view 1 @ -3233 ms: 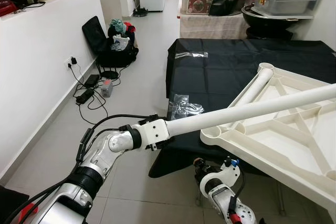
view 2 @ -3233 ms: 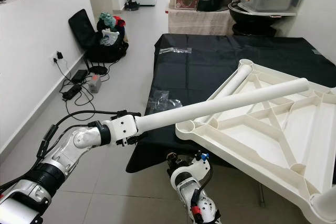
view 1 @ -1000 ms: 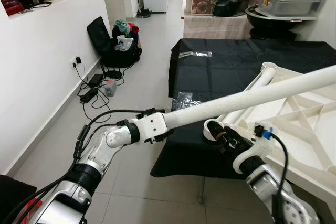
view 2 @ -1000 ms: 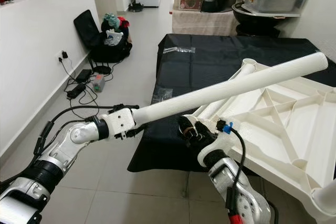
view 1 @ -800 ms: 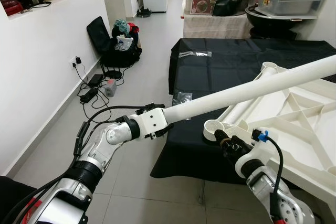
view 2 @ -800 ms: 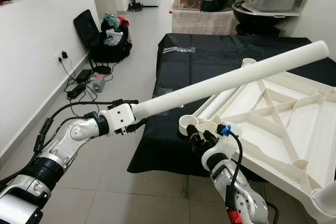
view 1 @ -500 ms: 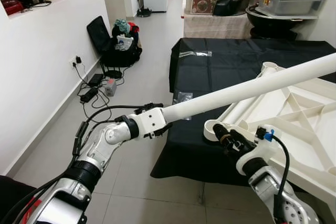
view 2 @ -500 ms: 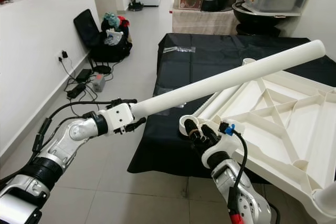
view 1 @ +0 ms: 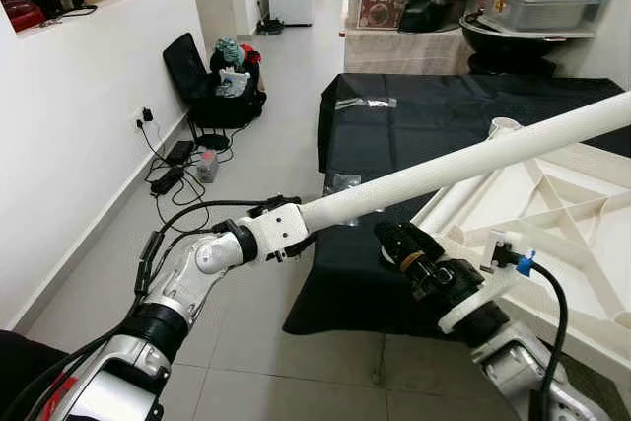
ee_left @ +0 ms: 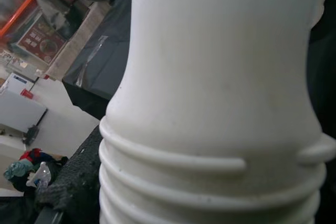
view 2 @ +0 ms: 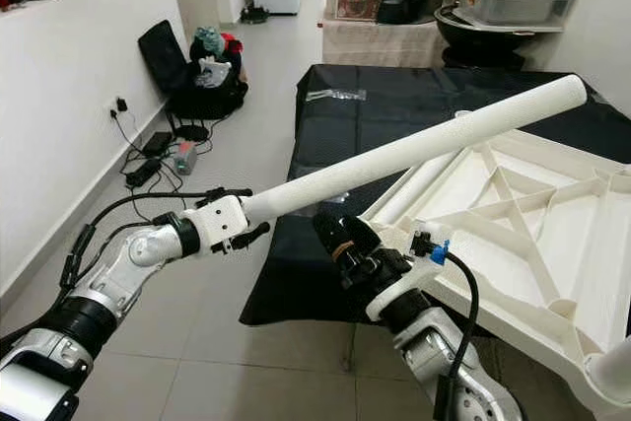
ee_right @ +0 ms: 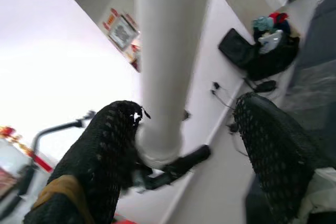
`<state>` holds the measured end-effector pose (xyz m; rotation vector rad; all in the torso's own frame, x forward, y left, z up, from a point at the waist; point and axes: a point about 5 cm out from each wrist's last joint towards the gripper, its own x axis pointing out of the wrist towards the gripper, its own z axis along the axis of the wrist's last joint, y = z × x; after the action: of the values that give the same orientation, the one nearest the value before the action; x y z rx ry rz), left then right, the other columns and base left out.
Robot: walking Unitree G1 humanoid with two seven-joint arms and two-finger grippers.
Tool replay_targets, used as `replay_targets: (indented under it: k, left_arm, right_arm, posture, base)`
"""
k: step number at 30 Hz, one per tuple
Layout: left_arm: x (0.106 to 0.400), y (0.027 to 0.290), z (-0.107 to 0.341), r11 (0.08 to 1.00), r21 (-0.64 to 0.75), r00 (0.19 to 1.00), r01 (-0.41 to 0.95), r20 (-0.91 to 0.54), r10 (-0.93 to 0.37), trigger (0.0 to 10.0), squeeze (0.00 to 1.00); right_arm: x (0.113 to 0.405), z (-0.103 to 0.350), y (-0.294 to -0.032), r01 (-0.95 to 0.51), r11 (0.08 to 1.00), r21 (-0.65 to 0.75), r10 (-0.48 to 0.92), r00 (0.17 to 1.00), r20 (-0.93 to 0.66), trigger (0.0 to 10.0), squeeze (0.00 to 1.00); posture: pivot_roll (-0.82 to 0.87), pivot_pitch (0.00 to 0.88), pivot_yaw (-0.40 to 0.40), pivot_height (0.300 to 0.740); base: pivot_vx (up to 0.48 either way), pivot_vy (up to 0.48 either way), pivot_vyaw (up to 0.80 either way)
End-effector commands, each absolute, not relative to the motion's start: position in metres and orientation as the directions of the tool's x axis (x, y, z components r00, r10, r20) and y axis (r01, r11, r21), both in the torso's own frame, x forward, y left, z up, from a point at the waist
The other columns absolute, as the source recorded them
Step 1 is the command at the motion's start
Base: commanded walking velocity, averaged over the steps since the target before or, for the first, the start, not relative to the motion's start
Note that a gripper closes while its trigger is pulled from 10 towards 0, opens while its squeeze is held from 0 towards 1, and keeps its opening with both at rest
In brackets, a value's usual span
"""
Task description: Building children table
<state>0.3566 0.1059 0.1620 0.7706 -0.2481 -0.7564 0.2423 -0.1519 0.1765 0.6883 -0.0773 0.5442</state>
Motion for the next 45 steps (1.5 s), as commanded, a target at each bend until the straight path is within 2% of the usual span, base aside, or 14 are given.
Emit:
replay_targets:
  k: [1, 9, 25, 36, 41, 45]
  left_arm:
    - [0.358, 0.108, 0.164, 0.487, 0.707, 0.722, 0.514, -0.05, -0.69, 10.0, 0.0]
    - [0.356, 0.1, 0.163, 0.473, 0.706, 0.702, 0.528, -0.049, -0.711, 10.0, 0.0]
    - [0.353, 0.095, 0.159, 0.468, 0.7, 0.692, 0.54, -0.052, -0.72, 10.0, 0.0]
    - [0.352, 0.09, 0.155, 0.458, 0.695, 0.682, 0.555, -0.065, -0.729, 10.0, 0.0]
    - [0.352, 0.089, 0.155, 0.462, 0.691, 0.682, 0.556, -0.062, -0.729, 10.0, 0.0]
    - [0.353, 0.084, 0.157, 0.464, 0.689, 0.676, 0.558, -0.053, -0.735, 10.0, 0.0]
  right_arm:
    - [0.242, 0.182, -0.143, -0.541, 0.601, 0.589, 0.483, 0.832, 0.273, 10.0, 0.0]
    - [0.256, 0.182, -0.124, -0.536, 0.562, 0.63, 0.465, 0.835, 0.296, 10.0, 0.0]
    - [0.28, 0.188, -0.122, -0.53, 0.607, 0.592, 0.433, 0.845, 0.312, 10.0, 0.0]
    - [0.299, 0.204, -0.107, -0.536, 0.567, 0.625, 0.396, 0.843, 0.364, 10.0, 0.0]
    - [0.303, 0.202, -0.101, -0.515, 0.569, 0.641, 0.369, 0.857, 0.36, 10.0, 0.0]
    - [0.309, 0.194, -0.102, -0.436, 0.586, 0.683, 0.301, 0.9, 0.316, 10.0, 0.0]
  posture:
    - [0.03, 0.0, -0.008, 0.74]
    - [0.04, 0.0, -0.012, 0.74]
    - [0.05, 0.0, -0.018, 0.74]
    - [0.05, 0.0, -0.022, 0.74]
    - [0.05, 0.0, -0.026, 0.74]
    - [0.06, 0.0, -0.025, 0.74]
  base:
    - [0.0, 0.0, 0.0]
    - [0.0, 0.0, 0.0]
    - [0.0, 0.0, 0.0]
    - [0.0, 0.0, 0.0]
    - [0.0, 0.0, 0.0]
    - [0.0, 0.0, 0.0]
